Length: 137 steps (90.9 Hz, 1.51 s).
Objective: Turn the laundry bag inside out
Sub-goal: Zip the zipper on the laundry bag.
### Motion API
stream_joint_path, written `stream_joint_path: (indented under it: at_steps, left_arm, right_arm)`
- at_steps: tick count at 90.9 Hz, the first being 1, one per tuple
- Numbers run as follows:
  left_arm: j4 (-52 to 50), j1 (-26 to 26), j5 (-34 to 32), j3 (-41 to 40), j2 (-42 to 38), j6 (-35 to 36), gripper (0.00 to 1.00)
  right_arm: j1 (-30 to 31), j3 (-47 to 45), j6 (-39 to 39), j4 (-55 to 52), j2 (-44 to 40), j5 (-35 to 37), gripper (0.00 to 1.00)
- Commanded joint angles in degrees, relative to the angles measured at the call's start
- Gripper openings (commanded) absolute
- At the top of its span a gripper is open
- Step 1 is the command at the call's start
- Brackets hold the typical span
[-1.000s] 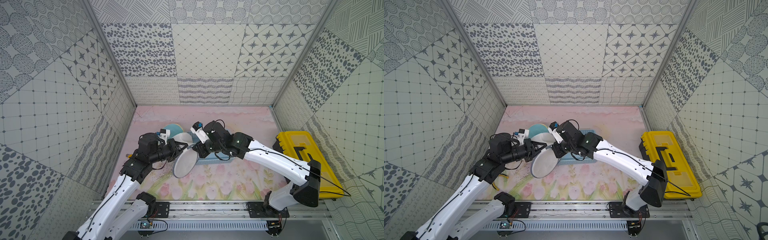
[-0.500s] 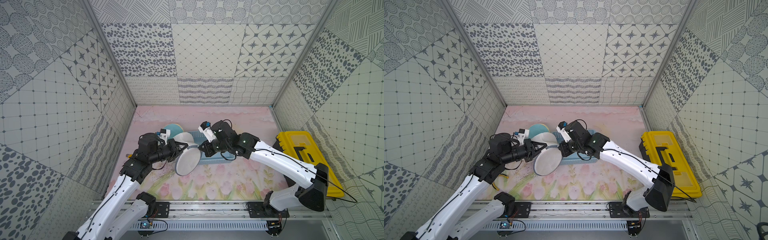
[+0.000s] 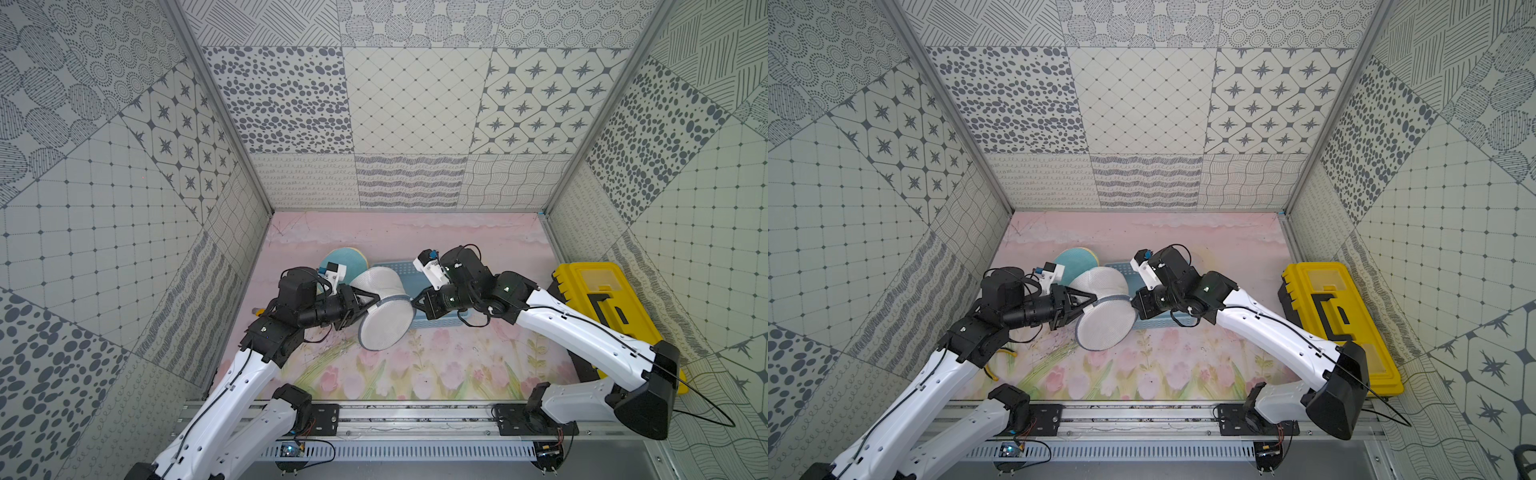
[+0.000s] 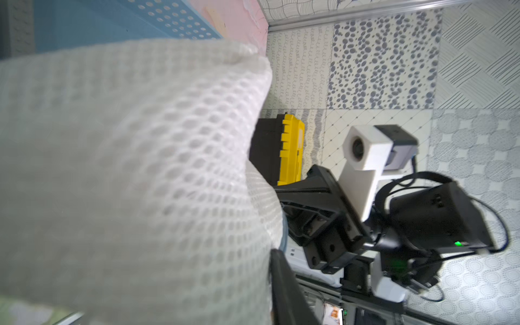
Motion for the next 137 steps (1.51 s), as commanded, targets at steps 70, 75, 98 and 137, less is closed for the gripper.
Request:
stream_joint_path:
  at_steps: [70, 75, 98, 137]
  left_arm:
    - [-26.1, -15.7, -25.3, 7.8, -11.9, 23.3, 0.58]
    - [-23.6, -17.6, -24.2, 8.2, -10.3, 24.8, 0.59]
    - [-14.5, -34.7, -34.7, 6.6, -0.3, 28.8, 0.62]
    - [-9.7, -37.5, -34.1, 1.8, 3.6, 28.4, 0.43]
  right_arm:
    - [6.0, -1.3, -2.7, -2.7, -0.5, -4.0, 0.0]
    - [7.7, -0.1, -2.1, -3.5, -0.9, -3.1, 0.0]
    - [12.4, 1.0, 1.7, -3.9, -1.5, 0.7, 0.0]
    - [13.7, -0.6, 4.6, -0.9, -0.8, -0.1, 0.0]
